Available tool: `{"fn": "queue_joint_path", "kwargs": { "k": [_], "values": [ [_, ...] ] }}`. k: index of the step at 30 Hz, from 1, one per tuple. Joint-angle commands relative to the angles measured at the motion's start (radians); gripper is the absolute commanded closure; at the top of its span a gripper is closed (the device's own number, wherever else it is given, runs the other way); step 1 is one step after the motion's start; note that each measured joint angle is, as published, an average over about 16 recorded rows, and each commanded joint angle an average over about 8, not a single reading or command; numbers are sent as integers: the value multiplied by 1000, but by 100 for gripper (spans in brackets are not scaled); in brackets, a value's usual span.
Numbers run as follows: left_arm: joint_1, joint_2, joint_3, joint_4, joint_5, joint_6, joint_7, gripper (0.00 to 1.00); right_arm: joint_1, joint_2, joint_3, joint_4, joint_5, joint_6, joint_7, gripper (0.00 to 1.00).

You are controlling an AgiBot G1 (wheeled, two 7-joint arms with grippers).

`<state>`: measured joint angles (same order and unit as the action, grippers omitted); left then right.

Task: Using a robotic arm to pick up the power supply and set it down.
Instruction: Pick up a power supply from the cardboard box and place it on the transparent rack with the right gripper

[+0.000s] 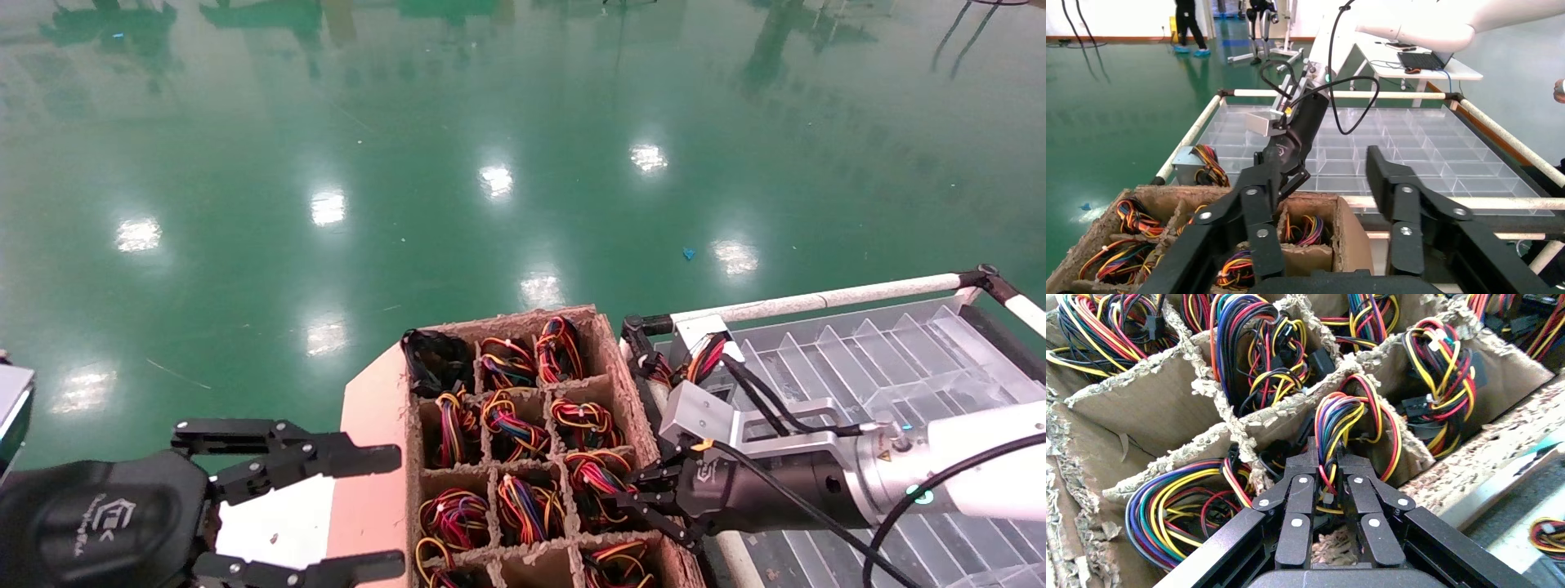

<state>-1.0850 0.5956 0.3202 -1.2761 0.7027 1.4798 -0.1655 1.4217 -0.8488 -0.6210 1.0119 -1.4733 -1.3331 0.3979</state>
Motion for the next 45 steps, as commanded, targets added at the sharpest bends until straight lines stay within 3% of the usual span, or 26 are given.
{"fn": "queue_joint_path", "kwargs": {
  "k": [1, 11, 24, 37, 45],
  "values": [
    [0, 0, 0, 0, 0, 0, 0, 0, 2, 6, 4, 11, 3, 1, 1, 100],
    [0, 0, 0, 0, 0, 0, 0, 0, -10, 84, 100, 122, 152, 4, 4, 100],
    [0, 0, 1, 0, -1, 0, 0, 0, 55, 169, 205, 247, 262, 24, 30, 100],
    [0, 0, 1, 0, -1, 0, 1, 0, 190, 267, 245, 312, 225, 4, 82, 100],
    [0, -1, 1, 0, -1, -1, 1, 0, 282, 329, 224, 319, 118, -52, 107, 100]
  ]
}}
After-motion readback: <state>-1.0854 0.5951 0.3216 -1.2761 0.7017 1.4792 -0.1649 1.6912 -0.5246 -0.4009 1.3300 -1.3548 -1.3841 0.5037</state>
